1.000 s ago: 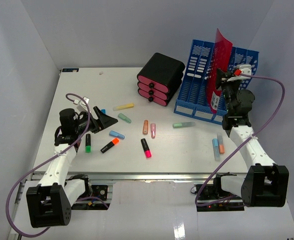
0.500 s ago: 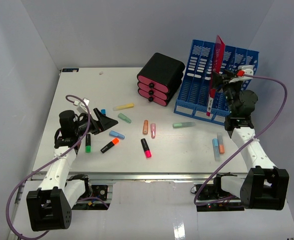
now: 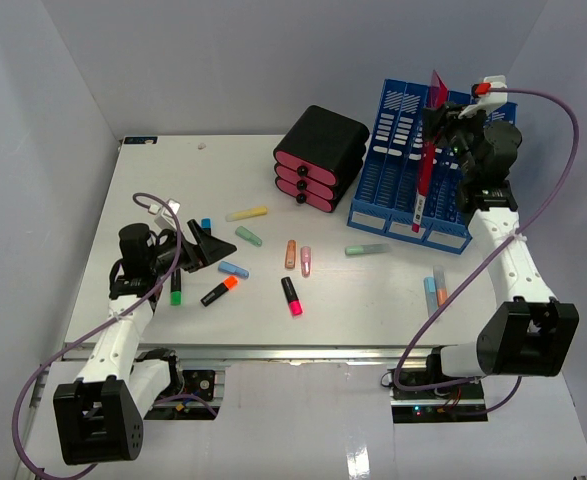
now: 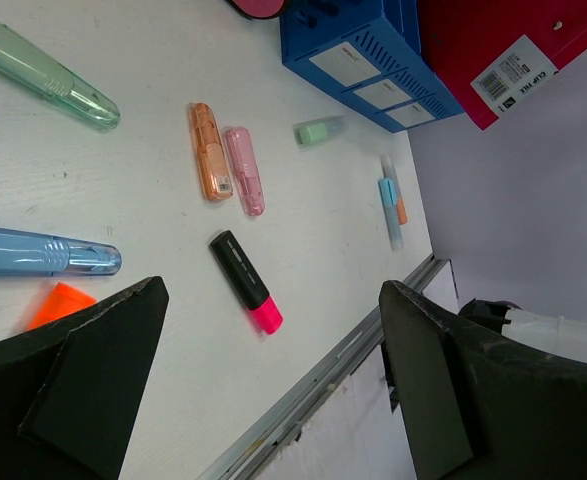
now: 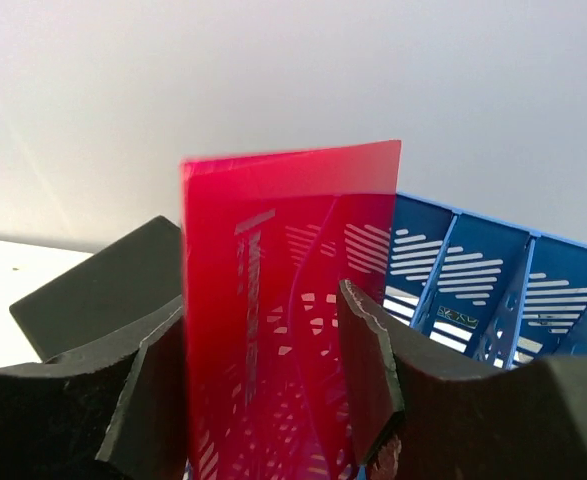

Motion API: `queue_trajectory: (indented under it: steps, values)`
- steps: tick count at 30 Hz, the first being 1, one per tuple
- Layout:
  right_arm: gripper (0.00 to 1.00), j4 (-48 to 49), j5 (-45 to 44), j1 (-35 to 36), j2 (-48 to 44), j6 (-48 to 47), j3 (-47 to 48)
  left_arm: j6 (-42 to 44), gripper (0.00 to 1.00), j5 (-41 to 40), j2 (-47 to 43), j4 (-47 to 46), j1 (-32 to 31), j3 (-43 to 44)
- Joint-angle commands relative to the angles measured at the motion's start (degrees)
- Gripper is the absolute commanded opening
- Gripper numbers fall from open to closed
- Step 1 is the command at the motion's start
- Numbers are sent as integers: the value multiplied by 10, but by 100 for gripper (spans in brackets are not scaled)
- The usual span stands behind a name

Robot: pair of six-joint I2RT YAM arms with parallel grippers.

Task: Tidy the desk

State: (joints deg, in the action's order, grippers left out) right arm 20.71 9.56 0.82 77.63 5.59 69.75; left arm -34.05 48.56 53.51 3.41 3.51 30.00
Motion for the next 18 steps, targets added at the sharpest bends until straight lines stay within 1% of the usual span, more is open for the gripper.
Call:
queue_trajectory:
  steps: [1,4,9,14,17,18]
  values:
    - [56,-119,-29,-1,41,9,94,11,98,14,-15,-9,-2,-3]
    - [56,-158,-35,-1,51,9,122,9,98,17,-14,-12,-2,-5]
    - [51,-188,-44,-1,52,14,135,9,98,19,-12,-14,-2,-3]
    - [31,-226,-51,-1,52,12,156,9,98,21,-13,-15,-2,-3]
    - [12,-228,-49,-1,43,23,158,8,98,21,-15,-17,-2,-4]
    - [9,-228,-47,-1,40,28,161,8,98,22,-16,-17,-2,-4]
